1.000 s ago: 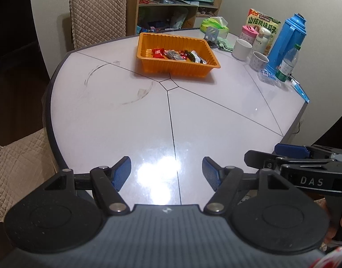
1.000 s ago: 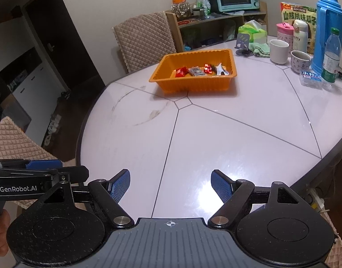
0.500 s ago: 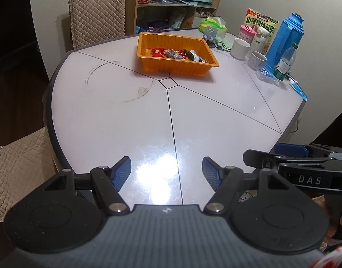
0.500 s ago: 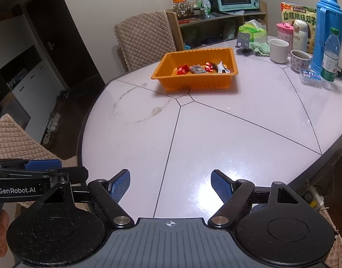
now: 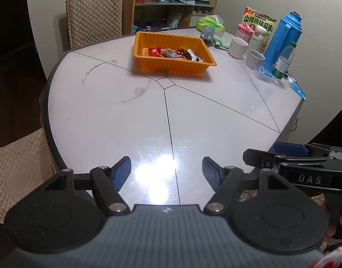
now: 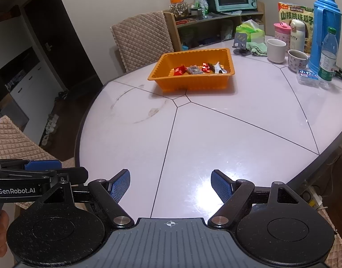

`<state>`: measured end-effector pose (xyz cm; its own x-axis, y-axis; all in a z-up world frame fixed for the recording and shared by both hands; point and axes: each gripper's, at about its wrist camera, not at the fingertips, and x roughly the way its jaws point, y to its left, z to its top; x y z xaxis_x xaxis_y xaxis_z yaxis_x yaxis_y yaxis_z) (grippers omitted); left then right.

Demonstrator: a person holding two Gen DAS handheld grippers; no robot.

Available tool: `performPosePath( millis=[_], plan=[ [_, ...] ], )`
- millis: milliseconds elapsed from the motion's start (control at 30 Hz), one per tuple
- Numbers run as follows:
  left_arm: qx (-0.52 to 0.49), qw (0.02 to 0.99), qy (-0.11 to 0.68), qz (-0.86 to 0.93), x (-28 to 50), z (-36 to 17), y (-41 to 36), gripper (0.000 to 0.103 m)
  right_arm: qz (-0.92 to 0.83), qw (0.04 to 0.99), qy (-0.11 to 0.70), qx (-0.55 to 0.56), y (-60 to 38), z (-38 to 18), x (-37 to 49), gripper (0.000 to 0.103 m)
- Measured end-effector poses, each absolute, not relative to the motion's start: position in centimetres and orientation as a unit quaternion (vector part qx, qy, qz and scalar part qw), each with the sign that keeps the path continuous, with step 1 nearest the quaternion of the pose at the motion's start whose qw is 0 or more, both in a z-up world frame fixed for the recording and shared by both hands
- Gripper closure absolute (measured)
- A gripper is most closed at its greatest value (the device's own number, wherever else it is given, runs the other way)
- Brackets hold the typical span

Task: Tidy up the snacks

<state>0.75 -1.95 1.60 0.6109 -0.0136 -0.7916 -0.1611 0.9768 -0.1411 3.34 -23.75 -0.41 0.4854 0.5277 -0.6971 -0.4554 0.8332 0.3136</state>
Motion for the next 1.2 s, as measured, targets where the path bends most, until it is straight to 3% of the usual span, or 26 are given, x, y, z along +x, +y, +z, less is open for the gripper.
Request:
performPosePath(
  millis=[1200],
  plan=[
    [-0.099,0.891,0.441,0.035,1.20,1.36,-2.53,0.035,0.282,0.862,0.420,0.044,-24.17,-0.45,3.56,0.024]
  ],
)
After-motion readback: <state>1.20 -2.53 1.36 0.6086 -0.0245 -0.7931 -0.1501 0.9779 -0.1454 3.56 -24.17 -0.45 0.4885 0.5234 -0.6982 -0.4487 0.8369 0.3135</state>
